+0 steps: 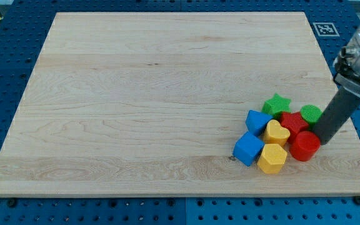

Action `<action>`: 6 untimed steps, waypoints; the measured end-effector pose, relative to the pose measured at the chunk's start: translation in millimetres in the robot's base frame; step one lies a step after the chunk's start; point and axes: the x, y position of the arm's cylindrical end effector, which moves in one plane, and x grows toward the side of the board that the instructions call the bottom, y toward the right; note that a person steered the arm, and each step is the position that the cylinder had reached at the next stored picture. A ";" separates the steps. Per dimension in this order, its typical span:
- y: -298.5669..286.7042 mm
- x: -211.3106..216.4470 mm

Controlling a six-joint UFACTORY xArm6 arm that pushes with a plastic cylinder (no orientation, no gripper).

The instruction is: Move the green circle into the green star

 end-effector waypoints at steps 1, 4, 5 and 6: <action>-2.0 0.0; 48.5 -56.7; 27.3 -56.7; -3.0 -56.7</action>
